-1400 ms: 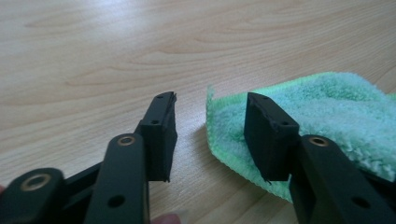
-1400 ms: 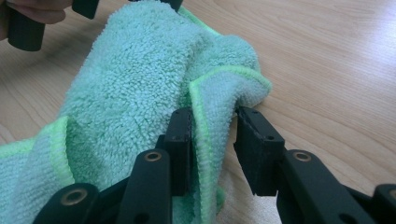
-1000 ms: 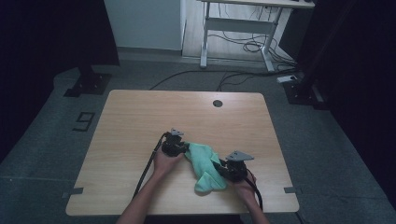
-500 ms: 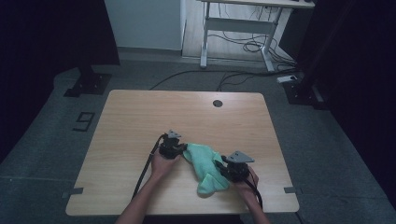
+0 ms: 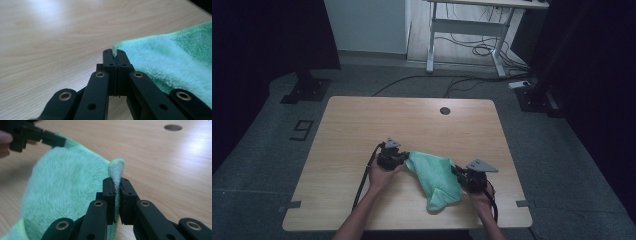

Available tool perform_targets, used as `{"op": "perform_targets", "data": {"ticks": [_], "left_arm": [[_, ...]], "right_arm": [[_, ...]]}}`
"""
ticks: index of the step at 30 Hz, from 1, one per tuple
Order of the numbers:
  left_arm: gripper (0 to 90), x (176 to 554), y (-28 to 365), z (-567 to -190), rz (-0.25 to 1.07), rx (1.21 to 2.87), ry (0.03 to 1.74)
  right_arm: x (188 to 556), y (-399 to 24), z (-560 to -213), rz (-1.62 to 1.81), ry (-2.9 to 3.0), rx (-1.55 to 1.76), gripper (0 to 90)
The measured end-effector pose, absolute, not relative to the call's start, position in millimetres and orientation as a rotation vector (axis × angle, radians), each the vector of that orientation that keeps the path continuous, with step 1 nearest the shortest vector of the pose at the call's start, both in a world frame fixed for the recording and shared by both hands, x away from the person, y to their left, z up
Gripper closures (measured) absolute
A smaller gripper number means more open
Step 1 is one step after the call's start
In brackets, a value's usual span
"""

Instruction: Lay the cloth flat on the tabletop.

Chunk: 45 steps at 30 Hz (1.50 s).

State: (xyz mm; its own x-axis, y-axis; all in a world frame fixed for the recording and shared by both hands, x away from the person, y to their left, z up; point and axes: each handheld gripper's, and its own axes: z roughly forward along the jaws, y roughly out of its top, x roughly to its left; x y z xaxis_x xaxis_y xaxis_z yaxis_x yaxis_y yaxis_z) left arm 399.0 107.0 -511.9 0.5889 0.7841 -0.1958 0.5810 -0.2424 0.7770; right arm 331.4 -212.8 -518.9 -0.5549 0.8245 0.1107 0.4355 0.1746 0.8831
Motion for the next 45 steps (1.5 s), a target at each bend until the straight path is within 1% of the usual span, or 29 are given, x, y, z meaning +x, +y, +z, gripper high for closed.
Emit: {"op": "perform_targets", "data": {"ticks": [6, 14, 19, 21, 22, 23, 24, 25, 31, 36, 38, 41, 42, 43, 44, 45], "left_arm": [[89.2, 376, 133, -485, 0.327, 1.881, 1.031], [89.2, 354, 155, -457, 0.365, 1.839, 0.977], [89.2, 334, 173, -423, 0.391, 1.793, 0.904], [89.1, 326, 177, -408, 0.407, 1.777, 0.874], [89.1, 326, 177, -408, 0.407, 1.777, 0.874], [89.1, 318, 180, -395, 0.423, 1.76, 0.848], [89.1, 318, 180, -395, 0.423, 1.76, 0.848], [89.1, 311, 182, -385, 0.44, 1.751, 0.829], [89.0, 298, 187, -387, 0.443, 1.755, 0.825], [88.7, 296, 192, -389, 0.438, 1.754, 0.828], [88.5, 311, 192, -397, 0.428, 1.768, 0.867], [88.4, 343, 187, -417, 0.395, 1.795, 0.956], [87.8, 343, 187, -417, 0.395, 1.795, 0.956], [86.2, 365, 183, -432, 0.404, 1.81, 1.017], [84.0, 376, 181, -439, 0.407, 1.813, 1.05], [79.6, 387, 181, -446, 0.413, 1.812, 1.085]], "right_arm": [[316, -221, -499, 1.455, 1.991, 1.161, 84.3], [297, -209, -468, 1.535, 1.954, 1.041, 84.4], [285, -206, -446, 1.605, 1.935, 0.972, 84.4], [278, -205, -434, 1.642, 1.918, 0.936, 84.4], [278, -205, -434, 1.642, 1.918, 0.936, 84.4], [271, -204, -423, 1.669, 1.901, 0.905, 84.3], [268, -204, -419, 1.679, 1.895, 0.892, 84.3], [264, -203, -416, 1.688, 1.891, 0.881, 84.3], [257, -195, -419, 1.693, 1.929, 0.848, 84.2], [257, -196, -420, 1.705, 1.938, 0.849, 84.2], [270, -196, -422, 1.67, 1.943, 0.862, 83.9], [312, -193, -435, 1.615, 1.993, 0.962, 82.8], [312, -193, -435, 1.615, 1.993, 0.962, 82.8], [343, -188, -447, 1.559, 2.022, 1.017, 77.3], [358, -186, -454, 1.508, 2.023, 1.054, 74.8], [373, -184, -461, 1.449, 2.018, 1.092, 69.2]]}}
